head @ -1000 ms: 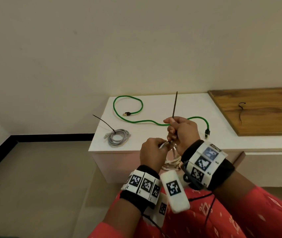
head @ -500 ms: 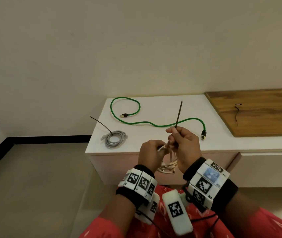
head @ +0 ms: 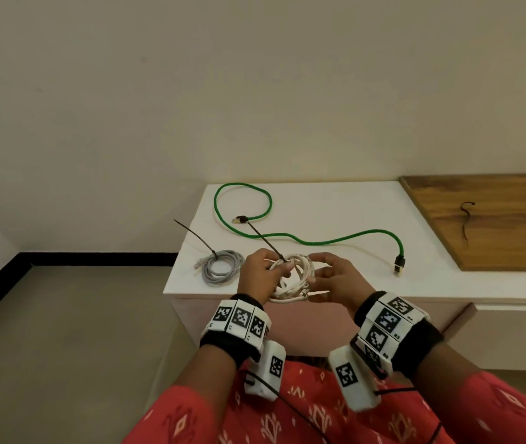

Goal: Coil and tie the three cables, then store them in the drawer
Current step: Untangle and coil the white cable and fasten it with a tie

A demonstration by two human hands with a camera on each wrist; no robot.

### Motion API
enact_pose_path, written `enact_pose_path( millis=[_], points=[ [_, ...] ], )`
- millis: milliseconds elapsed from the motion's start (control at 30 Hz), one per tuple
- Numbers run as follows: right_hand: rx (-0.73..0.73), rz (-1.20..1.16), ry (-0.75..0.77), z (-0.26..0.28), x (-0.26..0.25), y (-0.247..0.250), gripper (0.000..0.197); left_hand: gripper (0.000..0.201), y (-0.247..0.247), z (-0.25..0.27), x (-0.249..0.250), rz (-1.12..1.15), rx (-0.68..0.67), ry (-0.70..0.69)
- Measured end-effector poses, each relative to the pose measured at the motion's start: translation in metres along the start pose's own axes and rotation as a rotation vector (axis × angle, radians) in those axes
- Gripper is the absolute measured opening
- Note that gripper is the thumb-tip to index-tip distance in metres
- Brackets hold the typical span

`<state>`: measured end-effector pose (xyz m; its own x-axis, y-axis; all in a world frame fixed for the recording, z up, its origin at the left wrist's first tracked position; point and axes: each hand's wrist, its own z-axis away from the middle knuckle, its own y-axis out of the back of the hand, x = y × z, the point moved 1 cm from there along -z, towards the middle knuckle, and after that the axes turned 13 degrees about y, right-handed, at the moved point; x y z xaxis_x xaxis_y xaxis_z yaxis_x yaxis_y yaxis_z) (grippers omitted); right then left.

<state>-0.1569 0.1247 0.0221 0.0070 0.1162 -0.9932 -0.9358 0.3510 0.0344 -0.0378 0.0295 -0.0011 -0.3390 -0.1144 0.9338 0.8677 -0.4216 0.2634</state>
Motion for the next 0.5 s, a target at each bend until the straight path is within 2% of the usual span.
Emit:
enact_pose_path(
  millis=[67, 133, 300, 400, 500],
  points=[
    [0.011, 0.013, -0.017, -0.014, 0.0, -0.002, 0.044, 0.025, 0.0, -0.012, -0.003, 0.016, 0.029, 0.049],
    [0.019, 0.022, -0.043, -0.029, 0.002, -0.005, 0.046, 0.021, 0.001, -0.022, -0.006, -0.037, 0.041, 0.052],
    [0.055, 0.1, -0.11, -0.061, 0.015, -0.011, 0.047, 0.023, 0.001, -0.047, -0.013, -0.233, -0.007, 0.084],
    [0.06, 0.148, -0.13, -0.074, 0.022, -0.015, 0.046, 0.022, 0.0, -0.056, -0.018, -0.25, 0.005, 0.079],
    [0.054, 0.101, -0.159, -0.082, 0.028, -0.013, 0.045, 0.023, 0.0, -0.063, -0.021, -0.246, -0.002, 0.061]
  ],
)
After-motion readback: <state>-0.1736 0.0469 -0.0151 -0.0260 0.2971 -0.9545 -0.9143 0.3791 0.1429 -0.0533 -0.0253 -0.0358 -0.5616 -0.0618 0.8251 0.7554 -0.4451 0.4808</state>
